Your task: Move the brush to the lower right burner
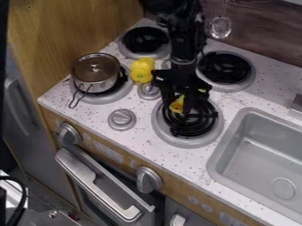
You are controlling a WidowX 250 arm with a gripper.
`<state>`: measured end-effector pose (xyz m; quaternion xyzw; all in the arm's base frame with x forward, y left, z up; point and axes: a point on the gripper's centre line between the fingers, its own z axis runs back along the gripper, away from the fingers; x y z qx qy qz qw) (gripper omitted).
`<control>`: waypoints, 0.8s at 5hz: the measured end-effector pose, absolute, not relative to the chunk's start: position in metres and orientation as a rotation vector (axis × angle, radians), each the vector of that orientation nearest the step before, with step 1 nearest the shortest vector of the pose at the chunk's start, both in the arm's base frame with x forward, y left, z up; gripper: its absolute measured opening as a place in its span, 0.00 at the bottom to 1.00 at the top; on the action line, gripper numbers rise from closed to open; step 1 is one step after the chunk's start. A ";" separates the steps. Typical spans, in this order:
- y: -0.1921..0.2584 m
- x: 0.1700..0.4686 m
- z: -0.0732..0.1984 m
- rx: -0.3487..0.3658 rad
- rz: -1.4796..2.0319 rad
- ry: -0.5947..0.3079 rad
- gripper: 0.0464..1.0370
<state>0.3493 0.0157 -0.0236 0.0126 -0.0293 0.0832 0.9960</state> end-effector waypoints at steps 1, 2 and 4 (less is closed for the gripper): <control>0.012 0.352 -0.022 -0.005 0.158 -0.054 0.53; 0.014 0.356 -0.017 -0.001 0.160 -0.045 0.82; 0.011 0.359 0.022 0.095 0.156 -0.049 0.96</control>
